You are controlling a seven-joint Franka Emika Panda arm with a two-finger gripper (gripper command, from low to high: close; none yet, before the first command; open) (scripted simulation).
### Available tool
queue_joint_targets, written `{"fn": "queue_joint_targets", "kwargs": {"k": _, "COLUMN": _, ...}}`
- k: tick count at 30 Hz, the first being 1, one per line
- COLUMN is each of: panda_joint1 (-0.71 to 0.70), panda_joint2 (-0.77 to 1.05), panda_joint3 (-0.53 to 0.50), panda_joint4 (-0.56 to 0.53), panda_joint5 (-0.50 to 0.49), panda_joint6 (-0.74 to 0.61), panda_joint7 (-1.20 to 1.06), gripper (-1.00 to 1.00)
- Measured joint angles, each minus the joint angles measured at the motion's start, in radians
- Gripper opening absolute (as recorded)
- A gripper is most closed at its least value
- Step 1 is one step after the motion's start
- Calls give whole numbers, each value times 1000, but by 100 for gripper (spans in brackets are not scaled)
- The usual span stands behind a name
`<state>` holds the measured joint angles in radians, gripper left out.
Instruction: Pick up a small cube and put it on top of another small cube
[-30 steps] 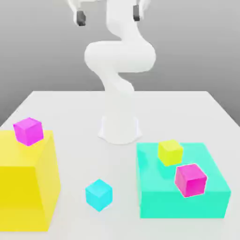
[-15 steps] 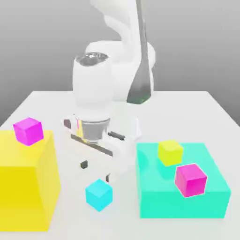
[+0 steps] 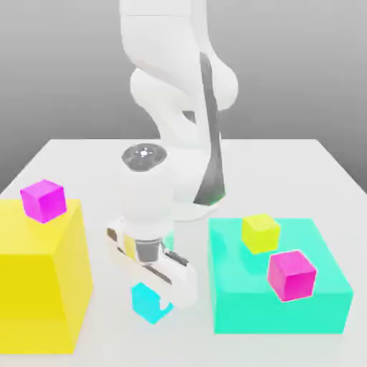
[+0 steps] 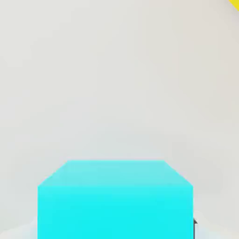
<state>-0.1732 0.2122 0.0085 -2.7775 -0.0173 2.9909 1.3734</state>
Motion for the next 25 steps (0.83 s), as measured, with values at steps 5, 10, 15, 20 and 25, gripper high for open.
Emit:
{"fn": "queue_joint_targets", "kwargs": {"k": 5, "panda_joint1": 10, "panda_joint2": -170, "panda_joint3": 14, "panda_joint4": -21, "panda_joint5": 16, "panda_joint6": -149, "panda_joint7": -22, "gripper": -100}}
{"fn": "queue_joint_targets", "kwargs": {"k": 10, "panda_joint1": 147, "panda_joint2": -267, "panda_joint3": 92, "panda_joint4": 93, "panda_joint5": 52, "panda_joint6": -357, "panda_joint7": -215, "gripper": -100}}
{"fn": "queue_joint_targets", "kwargs": {"k": 15, "panda_joint1": 275, "panda_joint2": -350, "panda_joint3": 164, "panda_joint4": 228, "panda_joint5": 70, "panda_joint6": -575, "panda_joint7": -421, "gripper": -100}}
{"fn": "queue_joint_targets", "kwargs": {"k": 20, "panda_joint1": 336, "panda_joint2": -315, "panda_joint3": 218, "panda_joint4": 267, "panda_joint5": 55, "panda_joint6": -581, "panda_joint7": -509, "gripper": -100}}
{"fn": "queue_joint_targets", "kwargs": {"k": 25, "panda_joint1": 339, "panda_joint2": -268, "panda_joint3": 220, "panda_joint4": 249, "panda_joint5": 41, "panda_joint6": -517, "panda_joint7": -501, "gripper": 100}}
